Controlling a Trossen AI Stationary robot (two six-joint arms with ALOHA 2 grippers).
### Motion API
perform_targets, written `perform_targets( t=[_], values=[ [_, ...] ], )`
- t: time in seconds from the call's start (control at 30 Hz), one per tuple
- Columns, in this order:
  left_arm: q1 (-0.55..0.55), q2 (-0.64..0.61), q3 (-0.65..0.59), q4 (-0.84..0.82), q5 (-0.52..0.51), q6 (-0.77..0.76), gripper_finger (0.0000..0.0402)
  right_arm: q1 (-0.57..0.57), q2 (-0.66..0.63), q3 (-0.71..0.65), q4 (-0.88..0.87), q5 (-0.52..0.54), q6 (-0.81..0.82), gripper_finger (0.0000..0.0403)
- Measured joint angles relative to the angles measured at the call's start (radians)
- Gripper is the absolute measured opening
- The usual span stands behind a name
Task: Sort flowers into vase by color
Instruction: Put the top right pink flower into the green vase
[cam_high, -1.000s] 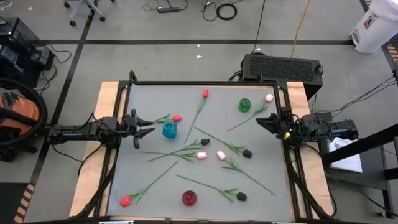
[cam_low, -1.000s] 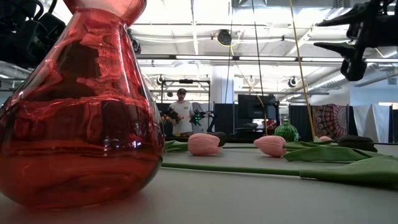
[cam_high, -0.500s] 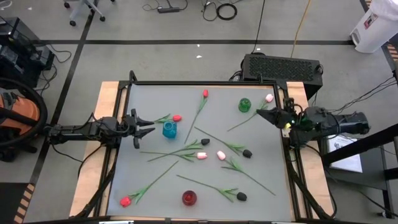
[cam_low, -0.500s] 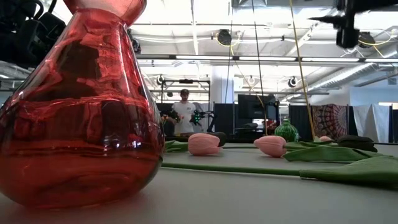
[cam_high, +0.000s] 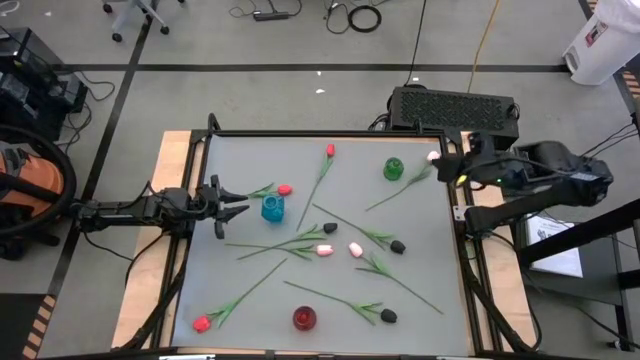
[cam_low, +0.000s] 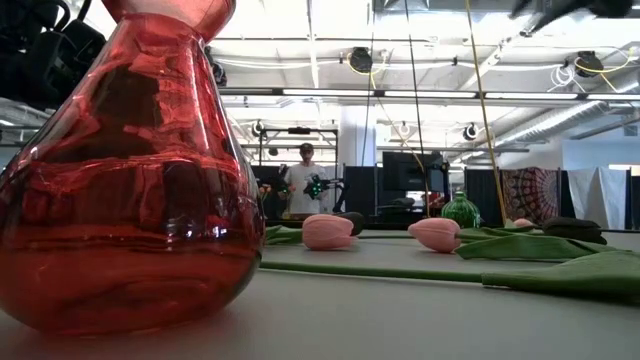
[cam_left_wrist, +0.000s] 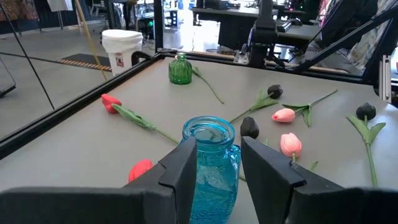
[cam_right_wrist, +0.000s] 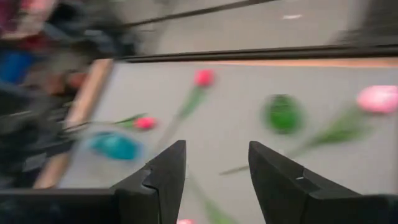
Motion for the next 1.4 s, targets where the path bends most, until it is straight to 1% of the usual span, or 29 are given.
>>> perform_targets(
  t=[0.07, 0.1, 0.27, 0.37, 0.47, 0.57, 0.73, 0.9, 1.03, 1.17, 1.4],
  values=[
    [0.000, 0.000, 0.000, 0.000, 0.000, 0.000, 0.0132, -0.022, 0.022, 0.029, -0.128, 0.006, 0.048, 0.0167],
    [0.000, 0.000, 0.000, 0.000, 0.000, 0.000, 0.0132, -0.034, 0.028, 0.029, -0.160, 0.005, 0.064, 0.0167],
    [0.000, 0.000, 0.000, 0.000, 0.000, 0.000, 0.0132, -0.103, 0.023, -0.015, -0.129, -0.013, 0.022, 0.0167],
    [0.000, 0.000, 0.000, 0.000, 0.000, 0.000, 0.0132, -0.158, 0.030, -0.061, -0.132, -0.061, 0.010, 0.0167],
    [0.000, 0.000, 0.000, 0.000, 0.000, 0.000, 0.0132, -0.216, 0.035, -0.127, -0.114, -0.126, 0.031, 0.0167],
    [0.000, 0.000, 0.000, 0.000, 0.000, 0.000, 0.0132, -0.267, 0.035, -0.213, -0.036, -0.178, 0.081, 0.0167],
    [0.000, 0.000, 0.000, 0.000, 0.000, 0.000, 0.0132, -0.357, 0.042, -0.369, 0.157, -0.244, 0.136, 0.0167],
    [0.000, 0.000, 0.000, 0.000, 0.000, 0.000, 0.0132, -0.480, 0.082, -0.490, 0.284, -0.331, 0.172, 0.0167],
    [0.000, 0.000, 0.000, 0.001, 0.000, 0.000, 0.0132, -0.589, 0.140, -0.519, 0.316, -0.382, 0.161, 0.0167],
    [0.000, 0.000, 0.000, 0.000, 0.000, 0.000, 0.0132, -0.694, 0.202, -0.518, 0.351, -0.399, 0.107, 0.0167],
    [0.000, 0.000, 0.000, 0.000, 0.000, 0.000, 0.0132, -0.857, 0.330, -0.518, 0.447, -0.477, 0.003, 0.0167]
  ],
)
